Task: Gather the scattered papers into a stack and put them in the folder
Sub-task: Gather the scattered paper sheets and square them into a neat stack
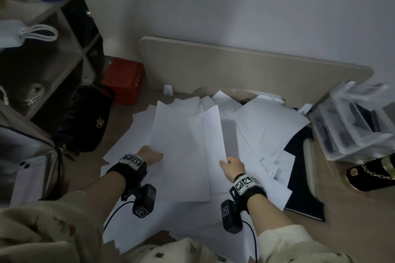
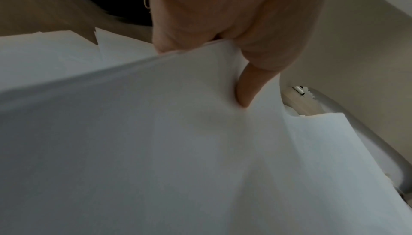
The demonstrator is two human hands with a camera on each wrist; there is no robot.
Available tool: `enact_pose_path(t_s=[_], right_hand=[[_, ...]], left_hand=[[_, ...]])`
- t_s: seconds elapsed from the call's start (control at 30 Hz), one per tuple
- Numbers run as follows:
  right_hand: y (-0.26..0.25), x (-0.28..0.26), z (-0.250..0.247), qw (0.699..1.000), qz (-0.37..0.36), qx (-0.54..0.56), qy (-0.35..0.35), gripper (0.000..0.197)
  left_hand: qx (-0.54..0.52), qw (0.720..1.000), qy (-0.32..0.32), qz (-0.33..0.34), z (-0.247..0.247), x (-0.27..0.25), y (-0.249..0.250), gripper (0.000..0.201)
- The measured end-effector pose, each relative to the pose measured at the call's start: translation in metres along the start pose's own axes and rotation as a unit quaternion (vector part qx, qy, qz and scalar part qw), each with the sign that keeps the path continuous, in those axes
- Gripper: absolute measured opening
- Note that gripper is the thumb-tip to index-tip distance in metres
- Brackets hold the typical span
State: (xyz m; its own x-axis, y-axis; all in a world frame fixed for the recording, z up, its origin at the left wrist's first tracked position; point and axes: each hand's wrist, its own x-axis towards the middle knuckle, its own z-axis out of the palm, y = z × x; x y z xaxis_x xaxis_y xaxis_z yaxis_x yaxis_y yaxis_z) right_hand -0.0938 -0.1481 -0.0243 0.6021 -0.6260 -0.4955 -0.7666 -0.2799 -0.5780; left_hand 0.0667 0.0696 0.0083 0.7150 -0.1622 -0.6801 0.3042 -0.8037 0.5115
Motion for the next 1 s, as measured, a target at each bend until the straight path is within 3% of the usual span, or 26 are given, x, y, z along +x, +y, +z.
enact_pose_path(t_s=[0.23, 0.37, 0.57, 0.73, 0.9, 1.0], right_hand=[[0.017, -0.027, -0.018, 0.985, -0.034, 0.165, 0.031, 0.039], [0.018, -0.037, -0.028, 0.975, -0.035, 0.216, 0.036, 0.032], [0.008, -0.054, -0.034, 0.947, -0.015, 0.32, -0.037, 0.013], [0.002, -0.066, -0.043, 0.926, -0.019, 0.368, -0.086, 0.022], [-0.001, -0.063, -0.041, 0.917, -0.03, 0.387, -0.091, 0.028], [-0.003, -0.063, -0.039, 0.959, -0.067, 0.271, -0.042, 0.019]], left_hand=[[-0.075, 0.994, -0.071, 0.032, 0.004, -0.002, -0.016, 0.05], [-0.149, 0.984, -0.064, 0.077, 0.015, -0.009, -0.013, 0.051], [-0.255, 0.958, -0.073, 0.107, 0.02, -0.04, 0.0, 0.041], [-0.232, 0.956, -0.015, 0.178, 0.025, -0.053, 0.01, 0.036], [-0.224, 0.937, -0.006, 0.268, 0.028, -0.065, 0.014, 0.077], [-0.222, 0.943, -0.011, 0.249, 0.03, -0.066, 0.014, 0.096]])
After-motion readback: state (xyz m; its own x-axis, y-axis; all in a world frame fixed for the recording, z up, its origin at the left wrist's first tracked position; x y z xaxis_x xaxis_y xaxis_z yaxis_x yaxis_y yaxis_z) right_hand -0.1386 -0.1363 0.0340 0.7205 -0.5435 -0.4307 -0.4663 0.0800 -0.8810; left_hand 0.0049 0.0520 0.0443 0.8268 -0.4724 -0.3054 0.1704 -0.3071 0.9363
